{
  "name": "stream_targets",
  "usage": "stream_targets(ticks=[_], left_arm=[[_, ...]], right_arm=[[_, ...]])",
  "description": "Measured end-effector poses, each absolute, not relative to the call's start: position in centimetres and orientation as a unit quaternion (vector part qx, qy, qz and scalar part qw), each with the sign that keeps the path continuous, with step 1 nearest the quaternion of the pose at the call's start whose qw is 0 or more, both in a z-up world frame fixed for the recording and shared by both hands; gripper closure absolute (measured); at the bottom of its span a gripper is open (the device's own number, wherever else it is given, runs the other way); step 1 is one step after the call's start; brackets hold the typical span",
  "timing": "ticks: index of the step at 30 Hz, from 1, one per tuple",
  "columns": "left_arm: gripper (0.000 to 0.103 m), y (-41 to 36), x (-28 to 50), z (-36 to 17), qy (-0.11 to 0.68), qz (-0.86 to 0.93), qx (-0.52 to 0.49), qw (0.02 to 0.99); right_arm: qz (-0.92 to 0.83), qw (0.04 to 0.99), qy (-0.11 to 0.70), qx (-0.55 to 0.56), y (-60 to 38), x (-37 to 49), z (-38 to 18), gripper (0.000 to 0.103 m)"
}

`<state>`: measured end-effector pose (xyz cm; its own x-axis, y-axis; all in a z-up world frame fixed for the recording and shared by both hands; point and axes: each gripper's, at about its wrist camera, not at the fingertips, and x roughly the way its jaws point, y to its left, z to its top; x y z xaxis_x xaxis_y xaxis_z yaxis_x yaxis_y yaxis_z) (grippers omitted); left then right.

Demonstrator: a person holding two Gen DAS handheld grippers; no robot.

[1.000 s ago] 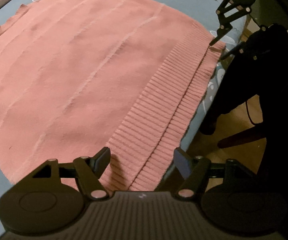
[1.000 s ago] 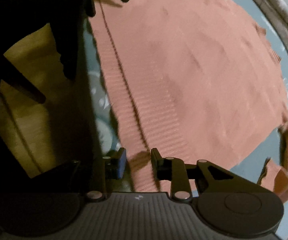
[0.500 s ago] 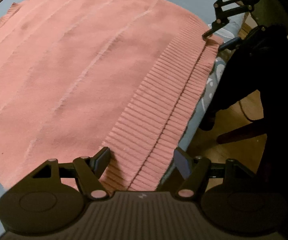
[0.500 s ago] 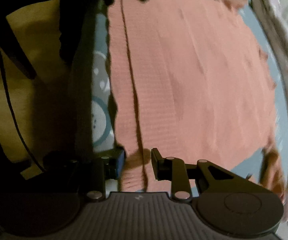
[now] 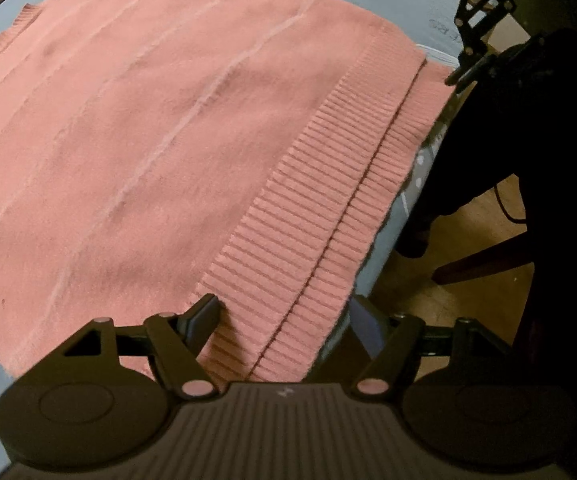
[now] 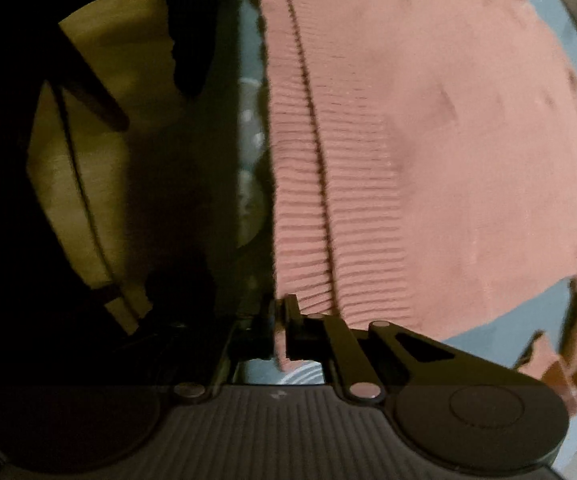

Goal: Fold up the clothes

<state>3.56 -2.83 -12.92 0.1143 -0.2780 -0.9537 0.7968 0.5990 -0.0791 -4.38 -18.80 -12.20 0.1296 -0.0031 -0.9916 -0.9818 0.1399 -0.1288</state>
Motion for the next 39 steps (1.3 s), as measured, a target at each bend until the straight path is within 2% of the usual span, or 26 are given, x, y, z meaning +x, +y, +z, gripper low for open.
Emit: stream_targets(ticks=[2, 4, 6, 9, 12, 22, 25, 29, 33, 36, 37, 39], left_arm=[[0.031, -2.7, 3.7, -12.8, 0.547, -0.379, 0.232, 0.709], [0.031, -2.6, 3.8, -12.7, 0.548, -0.379, 0.227, 0.710], [0.031, -2.5, 3.7, -12.3, 0.546, -0.379, 0.228, 0.711], [0.031, -2.2, 3.5, -11.5, 0.538, -0.381, 0.223, 0.718], [0.031, -1.8, 3.7, -10.9, 0.534, -0.376, 0.212, 0.727], [0.031, 0.1, 2.8, -11.1, 0.554, -0.339, 0.236, 0.723], [0.031, 1.7, 2.4, -11.2, 0.564, -0.319, 0.233, 0.725], [0.031, 4.5, 2.7, -9.8, 0.560, -0.283, 0.208, 0.751], [0.030, 7.4, 3.3, -8.3, 0.552, -0.248, 0.191, 0.773], [0.026, 8.6, 3.5, -7.8, 0.545, -0.228, 0.180, 0.786], [0.026, 8.8, 3.4, -7.8, 0.544, -0.230, 0.177, 0.787], [0.026, 9.0, 3.1, -7.9, 0.543, -0.234, 0.171, 0.788]], right_arm=[[0.427, 0.573, 0.513, -0.476, -18.9, -4.1, -12.3, 0.100], [0.418, 0.578, 0.522, -0.468, -18.8, -3.7, -12.4, 0.097], [0.409, 0.584, 0.523, -0.466, -18.7, -3.4, -12.2, 0.086], [0.400, 0.619, 0.504, -0.451, -18.6, -2.9, -10.1, 0.081], [0.401, 0.657, 0.476, -0.425, -17.8, -2.3, -8.5, 0.071], [0.491, 0.669, 0.406, -0.384, -9.8, -3.8, -11.3, 0.070], [0.501, 0.680, 0.392, -0.365, -9.0, -3.6, -10.1, 0.063], [0.519, 0.696, 0.369, -0.332, -7.5, -3.0, -8.2, 0.063], [0.549, 0.685, 0.347, -0.330, -4.2, -4.1, -9.6, 0.064], [0.556, 0.676, 0.338, -0.345, -2.2, -4.4, -10.7, 0.064], [0.554, 0.674, 0.337, -0.354, -1.5, -4.1, -11.6, 0.065], [0.551, 0.673, 0.342, -0.355, -1.0, -3.9, -11.6, 0.088]])
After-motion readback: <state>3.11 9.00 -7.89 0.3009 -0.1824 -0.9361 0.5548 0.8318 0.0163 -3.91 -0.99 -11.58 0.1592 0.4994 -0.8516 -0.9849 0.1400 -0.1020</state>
